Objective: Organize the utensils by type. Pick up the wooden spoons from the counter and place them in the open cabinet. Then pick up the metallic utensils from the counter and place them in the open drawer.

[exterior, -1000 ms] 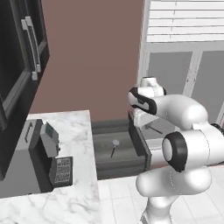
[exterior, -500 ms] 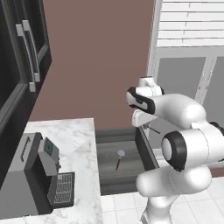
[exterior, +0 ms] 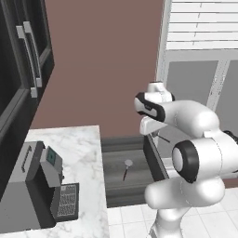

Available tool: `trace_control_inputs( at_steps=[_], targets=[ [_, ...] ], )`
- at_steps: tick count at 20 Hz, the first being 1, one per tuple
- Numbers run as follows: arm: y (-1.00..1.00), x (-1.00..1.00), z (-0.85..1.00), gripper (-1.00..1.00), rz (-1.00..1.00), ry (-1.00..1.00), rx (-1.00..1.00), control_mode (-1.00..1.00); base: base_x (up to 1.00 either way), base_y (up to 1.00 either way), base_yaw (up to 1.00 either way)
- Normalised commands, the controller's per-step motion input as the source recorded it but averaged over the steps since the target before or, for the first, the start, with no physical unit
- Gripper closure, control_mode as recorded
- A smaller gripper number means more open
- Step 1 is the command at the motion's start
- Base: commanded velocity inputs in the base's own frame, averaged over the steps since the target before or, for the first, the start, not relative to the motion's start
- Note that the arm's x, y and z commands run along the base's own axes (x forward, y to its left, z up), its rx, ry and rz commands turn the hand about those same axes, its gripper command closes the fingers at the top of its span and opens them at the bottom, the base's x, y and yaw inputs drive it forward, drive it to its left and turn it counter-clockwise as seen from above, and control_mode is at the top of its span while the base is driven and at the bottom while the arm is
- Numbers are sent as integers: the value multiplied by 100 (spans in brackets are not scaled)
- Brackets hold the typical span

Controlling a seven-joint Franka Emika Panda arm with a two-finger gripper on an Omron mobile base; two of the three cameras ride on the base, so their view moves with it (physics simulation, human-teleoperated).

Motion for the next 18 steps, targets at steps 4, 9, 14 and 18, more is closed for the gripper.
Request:
trace_control_inputs(
  at_steps=[4, 9, 14, 18],
  targets=[
    [22, 24, -8, 100, -13, -4, 4, -100, 0, 0, 0],
    [42, 44, -35, 100, -32, 0, 12, -100, 0, 0, 0],
    [22, 53, -46, 100, -37, -1, 8, -100, 0, 0, 0],
    [19, 48, -60, 100, -39, 0, 2, -100, 0, 0, 0]
  ],
)
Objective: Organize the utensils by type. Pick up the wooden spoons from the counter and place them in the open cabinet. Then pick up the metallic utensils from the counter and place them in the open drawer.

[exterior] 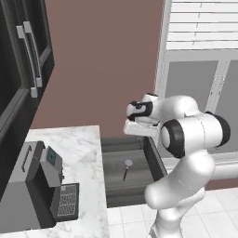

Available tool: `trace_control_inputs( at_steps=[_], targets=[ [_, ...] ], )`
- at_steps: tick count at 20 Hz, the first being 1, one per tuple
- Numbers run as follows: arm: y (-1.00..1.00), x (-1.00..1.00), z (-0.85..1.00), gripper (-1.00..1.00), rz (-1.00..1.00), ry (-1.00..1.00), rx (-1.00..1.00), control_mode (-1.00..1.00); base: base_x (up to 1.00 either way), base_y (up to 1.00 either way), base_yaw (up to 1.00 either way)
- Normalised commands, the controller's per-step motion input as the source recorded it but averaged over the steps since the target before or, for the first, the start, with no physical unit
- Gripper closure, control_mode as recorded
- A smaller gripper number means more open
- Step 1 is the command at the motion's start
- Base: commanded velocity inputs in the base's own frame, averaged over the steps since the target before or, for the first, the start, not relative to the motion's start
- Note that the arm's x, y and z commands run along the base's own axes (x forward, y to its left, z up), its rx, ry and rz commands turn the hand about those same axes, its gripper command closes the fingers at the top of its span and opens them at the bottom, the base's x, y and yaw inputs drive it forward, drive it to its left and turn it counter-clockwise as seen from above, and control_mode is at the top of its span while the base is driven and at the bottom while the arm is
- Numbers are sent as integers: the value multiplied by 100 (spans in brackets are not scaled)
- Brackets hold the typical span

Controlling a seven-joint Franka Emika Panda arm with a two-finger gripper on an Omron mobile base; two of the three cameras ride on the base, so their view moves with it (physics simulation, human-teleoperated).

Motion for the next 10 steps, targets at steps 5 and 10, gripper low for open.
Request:
trace_control_inputs(
  at_steps=[5, 10],
  targets=[
    [22, 51, -60, 100, -41, 0, -3, -100, 0, 0, 0],
    [15, 29, -52, 100, -41, -1, -10, -100, 0, 0, 0]
  ],
)
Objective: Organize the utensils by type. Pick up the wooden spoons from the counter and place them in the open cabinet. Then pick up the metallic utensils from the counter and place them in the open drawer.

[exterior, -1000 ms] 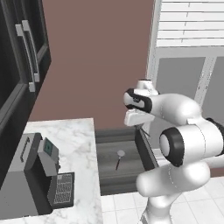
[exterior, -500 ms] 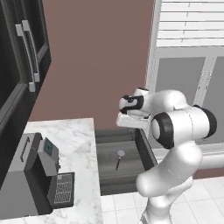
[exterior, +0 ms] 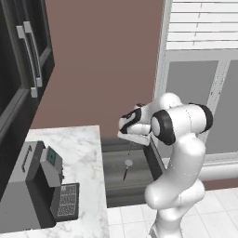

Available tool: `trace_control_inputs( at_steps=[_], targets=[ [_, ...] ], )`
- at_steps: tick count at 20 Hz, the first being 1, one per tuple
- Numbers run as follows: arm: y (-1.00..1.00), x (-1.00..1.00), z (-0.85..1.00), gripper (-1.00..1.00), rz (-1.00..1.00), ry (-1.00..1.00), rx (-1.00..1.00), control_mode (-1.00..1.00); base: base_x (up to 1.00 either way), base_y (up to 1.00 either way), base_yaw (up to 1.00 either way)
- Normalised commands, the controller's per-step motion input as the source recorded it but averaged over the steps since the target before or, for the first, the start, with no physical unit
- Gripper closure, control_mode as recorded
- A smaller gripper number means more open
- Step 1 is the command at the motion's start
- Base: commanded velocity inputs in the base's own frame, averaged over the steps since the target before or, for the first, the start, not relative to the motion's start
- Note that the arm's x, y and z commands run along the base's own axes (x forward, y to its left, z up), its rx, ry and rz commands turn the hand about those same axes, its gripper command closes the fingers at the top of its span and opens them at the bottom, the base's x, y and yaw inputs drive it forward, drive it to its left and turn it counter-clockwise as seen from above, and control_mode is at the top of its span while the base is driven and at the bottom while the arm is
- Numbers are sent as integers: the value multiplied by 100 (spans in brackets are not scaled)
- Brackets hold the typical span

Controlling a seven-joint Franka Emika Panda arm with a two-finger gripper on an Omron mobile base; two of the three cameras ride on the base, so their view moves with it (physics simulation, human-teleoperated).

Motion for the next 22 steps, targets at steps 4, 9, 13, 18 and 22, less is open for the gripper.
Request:
trace_control_inputs(
  at_steps=[4, 9, 13, 18, 22],
  targets=[
    [2, 9, -61, 100, -27, -9, -17, -100, 0, 0, 0],
    [-11, 5, -71, 100, -14, -5, -13, -100, 0, 0, 0],
    [0, 28, -58, 100, -5, 0, -2, -100, 0, 0, 0],
    [0, 14, -40, 100, 0, 0, -1, -100, 0, 0, 0],
    [-8, 3, -32, 100, 0, 0, -7, -100, 0, 0, 0]
  ],
)
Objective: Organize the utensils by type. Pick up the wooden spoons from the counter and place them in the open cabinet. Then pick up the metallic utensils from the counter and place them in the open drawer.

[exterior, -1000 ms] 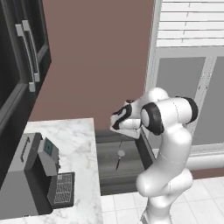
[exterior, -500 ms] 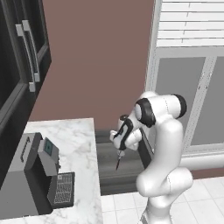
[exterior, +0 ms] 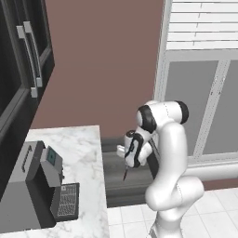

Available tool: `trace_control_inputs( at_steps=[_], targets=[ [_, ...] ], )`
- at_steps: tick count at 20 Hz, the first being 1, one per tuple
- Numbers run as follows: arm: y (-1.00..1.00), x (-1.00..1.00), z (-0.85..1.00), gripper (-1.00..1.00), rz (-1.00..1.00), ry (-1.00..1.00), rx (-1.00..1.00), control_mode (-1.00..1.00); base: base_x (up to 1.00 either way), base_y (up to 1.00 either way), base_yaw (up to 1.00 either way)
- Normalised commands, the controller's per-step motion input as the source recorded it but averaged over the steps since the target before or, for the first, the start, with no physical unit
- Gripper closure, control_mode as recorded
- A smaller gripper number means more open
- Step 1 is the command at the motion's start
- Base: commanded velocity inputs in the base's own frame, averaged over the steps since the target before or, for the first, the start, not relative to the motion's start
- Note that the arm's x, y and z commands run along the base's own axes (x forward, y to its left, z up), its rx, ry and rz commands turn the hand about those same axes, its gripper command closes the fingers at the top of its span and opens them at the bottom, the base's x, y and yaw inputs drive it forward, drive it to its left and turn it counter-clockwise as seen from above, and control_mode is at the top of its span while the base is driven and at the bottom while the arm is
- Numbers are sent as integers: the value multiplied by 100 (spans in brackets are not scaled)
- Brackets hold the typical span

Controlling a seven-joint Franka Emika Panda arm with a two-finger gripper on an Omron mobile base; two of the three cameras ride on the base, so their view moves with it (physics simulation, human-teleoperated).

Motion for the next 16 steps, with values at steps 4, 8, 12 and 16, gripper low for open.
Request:
trace_control_inputs(
  at_steps=[4, 8, 12, 16],
  targets=[
    [-6, 0, -31, 100, 0, 0, -15, -100, 0, 0, 0],
    [0, 9, -31, 100, 0, 0, -14, -100, 0, 0, 0],
    [0, 8, -36, 100, 0, 0, -3, -100, 0, 0, 0],
    [0, 0, -38, 100, 0, 0, 0, -100, 0, 0, 0]
  ],
)
